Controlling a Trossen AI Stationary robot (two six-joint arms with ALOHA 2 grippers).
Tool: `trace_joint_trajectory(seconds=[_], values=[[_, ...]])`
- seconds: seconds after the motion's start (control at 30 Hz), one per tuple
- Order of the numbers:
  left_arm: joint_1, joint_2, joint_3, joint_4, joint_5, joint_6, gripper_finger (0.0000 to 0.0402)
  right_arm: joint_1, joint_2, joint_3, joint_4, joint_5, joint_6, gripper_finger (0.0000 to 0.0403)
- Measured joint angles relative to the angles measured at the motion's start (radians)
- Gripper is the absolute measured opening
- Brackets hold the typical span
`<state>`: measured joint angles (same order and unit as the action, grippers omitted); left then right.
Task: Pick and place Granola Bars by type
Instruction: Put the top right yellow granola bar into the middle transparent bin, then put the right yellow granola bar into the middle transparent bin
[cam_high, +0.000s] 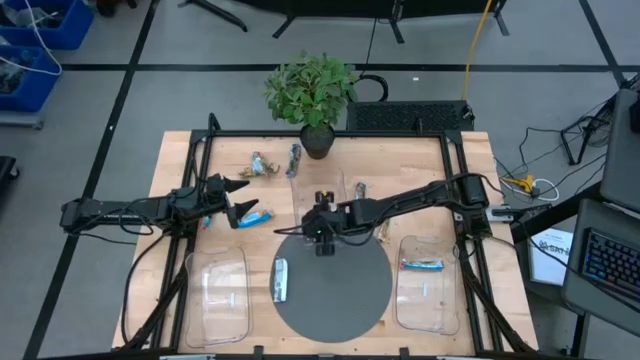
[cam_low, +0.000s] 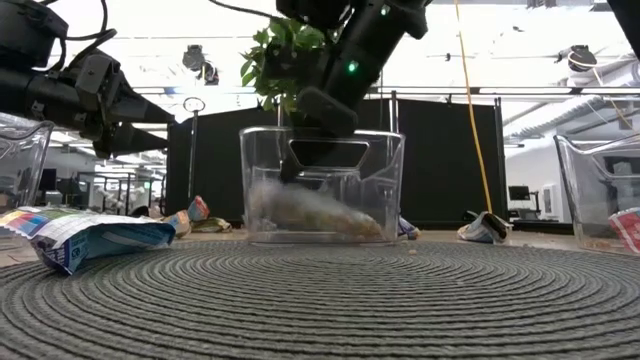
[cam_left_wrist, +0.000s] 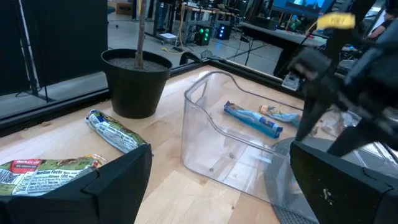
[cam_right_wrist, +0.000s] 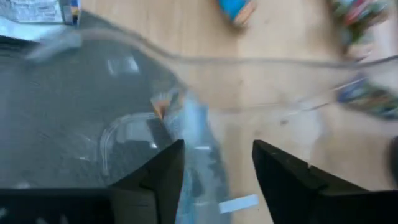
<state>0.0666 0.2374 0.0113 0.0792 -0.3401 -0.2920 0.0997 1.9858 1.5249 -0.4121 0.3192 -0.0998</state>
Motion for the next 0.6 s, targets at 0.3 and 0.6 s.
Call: trace_joint_trajectory(seconds=[0.3, 0.6], values=[[0.000, 0.000, 0.000, 0.000, 0.000, 0.000, 0.0379, -0.005, -0.086, 0.000, 0.005, 0.031, -0.078, 0.0232], [0.000, 0.000, 0.000, 0.000, 0.000, 0.000, 0.0379, 0.000, -0.237, 0.002, -0.045, 0.080, -0.187, 0.0244]])
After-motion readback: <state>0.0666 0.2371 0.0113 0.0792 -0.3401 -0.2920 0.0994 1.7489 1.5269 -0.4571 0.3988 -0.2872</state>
